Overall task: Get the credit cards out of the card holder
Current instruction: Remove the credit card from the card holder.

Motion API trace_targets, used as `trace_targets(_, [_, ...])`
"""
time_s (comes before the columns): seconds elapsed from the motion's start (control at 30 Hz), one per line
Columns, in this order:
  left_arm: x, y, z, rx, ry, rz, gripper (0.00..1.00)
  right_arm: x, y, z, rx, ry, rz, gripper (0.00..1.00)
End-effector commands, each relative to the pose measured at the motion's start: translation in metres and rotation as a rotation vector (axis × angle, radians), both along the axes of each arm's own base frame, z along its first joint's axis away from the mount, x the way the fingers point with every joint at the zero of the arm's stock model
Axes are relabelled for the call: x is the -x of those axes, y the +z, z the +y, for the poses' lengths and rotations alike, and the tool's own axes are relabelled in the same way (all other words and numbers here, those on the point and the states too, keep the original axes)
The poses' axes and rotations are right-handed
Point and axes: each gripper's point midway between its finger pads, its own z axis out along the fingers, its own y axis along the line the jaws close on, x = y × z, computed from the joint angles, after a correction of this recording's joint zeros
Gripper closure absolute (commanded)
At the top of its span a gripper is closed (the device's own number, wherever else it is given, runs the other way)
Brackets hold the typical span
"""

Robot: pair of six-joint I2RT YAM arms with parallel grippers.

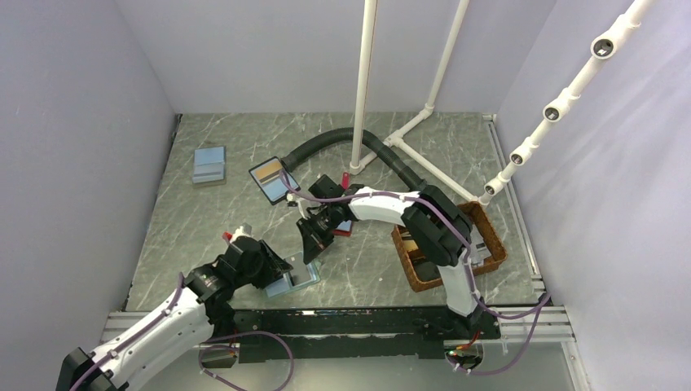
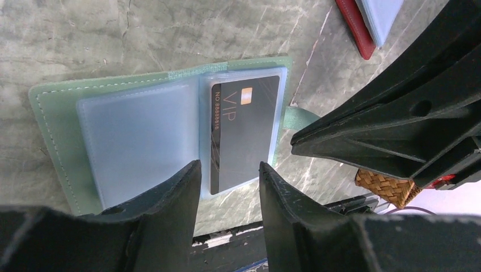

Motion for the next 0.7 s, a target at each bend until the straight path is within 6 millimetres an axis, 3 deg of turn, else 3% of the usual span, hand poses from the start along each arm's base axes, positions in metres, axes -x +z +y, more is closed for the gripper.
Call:
trace_targets(0.0, [-0.006, 0.003, -0.003, 0.019, 0.01, -0.019, 0.54, -0.005, 0.014, 0.013, -0.037, 0.007, -0.012, 0.95])
trace_targets(0.13, [-0.007, 0.001, -0.004, 0.024, 0.011, -0.019, 0.55, -0.009, -0.003, 0.01, 0.027, -0.011, -0.023, 0.95])
trace_targets(0.67, [-0.006, -0.014, -0.005, 0.019, 0.017, -0.001, 0.59, -0.003, -0.032, 0.008, 0.113, 0.0, -0.004, 0.96])
